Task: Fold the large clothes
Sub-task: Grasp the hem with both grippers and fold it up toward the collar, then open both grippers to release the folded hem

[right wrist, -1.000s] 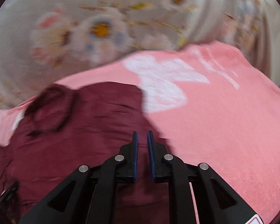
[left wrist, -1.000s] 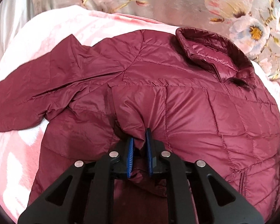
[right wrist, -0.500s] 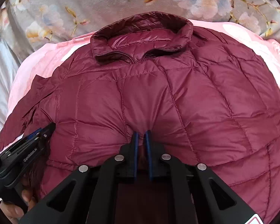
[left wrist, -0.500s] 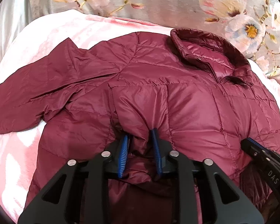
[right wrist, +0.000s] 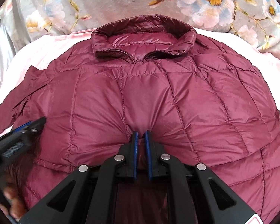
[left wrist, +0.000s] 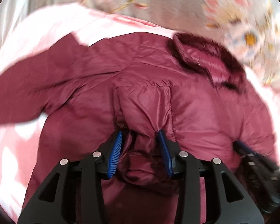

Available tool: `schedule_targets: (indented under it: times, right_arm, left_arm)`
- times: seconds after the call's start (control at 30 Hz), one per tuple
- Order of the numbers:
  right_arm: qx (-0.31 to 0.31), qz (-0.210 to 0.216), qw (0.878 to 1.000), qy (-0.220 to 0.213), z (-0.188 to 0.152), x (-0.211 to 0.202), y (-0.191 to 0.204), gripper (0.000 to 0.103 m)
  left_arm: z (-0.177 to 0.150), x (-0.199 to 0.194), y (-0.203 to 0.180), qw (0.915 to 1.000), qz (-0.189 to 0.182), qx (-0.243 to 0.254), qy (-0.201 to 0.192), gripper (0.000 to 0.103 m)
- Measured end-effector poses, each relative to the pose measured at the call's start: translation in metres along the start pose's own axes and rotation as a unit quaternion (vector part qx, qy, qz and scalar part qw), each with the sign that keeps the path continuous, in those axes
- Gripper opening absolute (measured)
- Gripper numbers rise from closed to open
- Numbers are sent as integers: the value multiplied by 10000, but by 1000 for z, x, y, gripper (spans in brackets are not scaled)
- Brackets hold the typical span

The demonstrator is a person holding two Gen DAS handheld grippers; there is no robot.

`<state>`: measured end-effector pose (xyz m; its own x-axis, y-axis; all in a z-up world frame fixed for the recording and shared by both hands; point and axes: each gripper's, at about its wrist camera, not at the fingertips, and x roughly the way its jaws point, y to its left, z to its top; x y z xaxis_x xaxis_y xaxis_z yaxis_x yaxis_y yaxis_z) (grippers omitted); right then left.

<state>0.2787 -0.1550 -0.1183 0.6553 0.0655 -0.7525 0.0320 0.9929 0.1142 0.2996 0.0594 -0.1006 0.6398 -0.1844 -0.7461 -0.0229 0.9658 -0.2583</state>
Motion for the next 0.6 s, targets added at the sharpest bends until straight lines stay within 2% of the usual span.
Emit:
schedule_targets:
  times: [0.03, 0.1, 0.17, 0.23, 0.27, 0.37, 0.4, 0.43, 0.53, 0.6]
  right_arm:
    - [29, 17, 10000, 2, 0, 0, 0, 10]
    - [66, 16, 10000, 4, 0, -4, 0, 11]
    - [32, -196, 9998, -82, -3, -17, 7, 17]
    - [101, -57, 9997, -203, -9, -33, 13, 26]
    - [124, 80, 9996, -234, -14, -42, 18, 29]
    - [13, 365, 9989, -279, -26, -61, 35, 36]
    - [-29, 415, 9987, -282, -30, -65, 40, 38]
    - [-72, 464, 9985, -275, -34, -68, 44, 40]
    - [-197, 580, 9980, -171, -46, -69, 57, 42]
    - [-318, 569, 9978, -101, -53, -66, 63, 42]
  left_arm:
    - [3, -8, 16, 9991, -219, -356, 70, 38]
    - [11, -22, 49, 9952, -326, -917, 111, 39]
    - [14, -43, 86, 9917, -55, -1283, -3, 40]
    - [16, -63, 134, 9853, 469, -1631, -184, 52]
    - [17, -69, 155, 9814, 674, -1783, -230, 53]
    - [15, -86, 229, 9595, 1333, -2456, -368, 53]
    - [14, -92, 253, 9493, 1470, -2749, -411, 53]
    - [13, -96, 270, 9411, 1541, -2972, -467, 53]
    - [9, -106, 329, 9093, 1576, -3787, -705, 53]
    - [11, -104, 346, 9009, 1420, -4014, -844, 53]
